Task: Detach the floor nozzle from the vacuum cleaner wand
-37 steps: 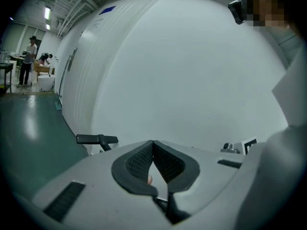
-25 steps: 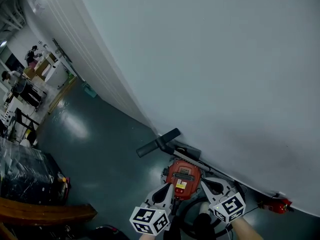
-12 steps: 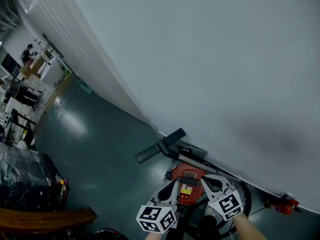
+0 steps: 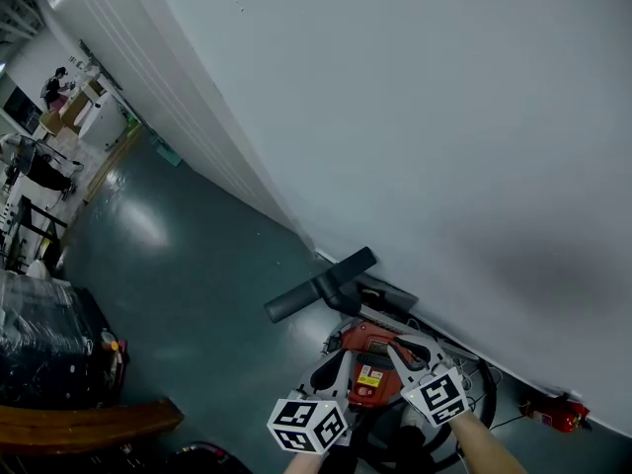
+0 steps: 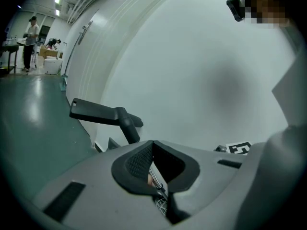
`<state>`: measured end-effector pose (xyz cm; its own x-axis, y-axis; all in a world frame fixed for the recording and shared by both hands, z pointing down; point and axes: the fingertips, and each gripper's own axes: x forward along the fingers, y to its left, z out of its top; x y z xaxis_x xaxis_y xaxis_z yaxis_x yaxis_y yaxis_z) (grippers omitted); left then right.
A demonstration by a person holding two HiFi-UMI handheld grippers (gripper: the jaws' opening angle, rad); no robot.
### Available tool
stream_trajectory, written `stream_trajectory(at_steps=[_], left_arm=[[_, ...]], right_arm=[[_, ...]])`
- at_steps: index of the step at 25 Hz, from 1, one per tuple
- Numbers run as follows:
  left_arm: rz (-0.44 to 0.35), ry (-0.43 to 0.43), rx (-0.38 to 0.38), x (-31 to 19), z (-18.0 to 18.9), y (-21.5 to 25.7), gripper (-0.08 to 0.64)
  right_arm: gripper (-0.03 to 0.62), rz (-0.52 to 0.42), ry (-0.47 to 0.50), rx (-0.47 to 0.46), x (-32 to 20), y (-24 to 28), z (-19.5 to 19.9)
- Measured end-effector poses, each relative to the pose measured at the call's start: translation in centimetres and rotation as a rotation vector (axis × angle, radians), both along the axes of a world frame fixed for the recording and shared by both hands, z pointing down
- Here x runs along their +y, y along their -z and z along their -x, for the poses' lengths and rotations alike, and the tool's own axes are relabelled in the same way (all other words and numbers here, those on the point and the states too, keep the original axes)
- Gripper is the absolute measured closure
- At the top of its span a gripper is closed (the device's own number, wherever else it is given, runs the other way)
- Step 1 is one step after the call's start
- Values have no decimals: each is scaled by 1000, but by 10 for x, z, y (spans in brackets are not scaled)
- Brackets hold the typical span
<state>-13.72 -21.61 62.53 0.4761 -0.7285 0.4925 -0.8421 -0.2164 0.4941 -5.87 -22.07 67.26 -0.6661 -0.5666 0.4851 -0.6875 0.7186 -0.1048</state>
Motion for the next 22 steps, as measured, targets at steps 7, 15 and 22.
stream_trajectory(at_steps=[7, 15, 22], left_arm=[[18, 25, 10, -6, 8, -11, 555], [38, 38, -2, -2, 23, -27, 555], [41, 61, 16, -2, 30, -32, 555]], right_arm=[[467, 22, 51, 92, -24, -44, 16], [370, 51, 105, 226, -49, -99, 38], [423, -40, 82, 295, -59, -104, 38]])
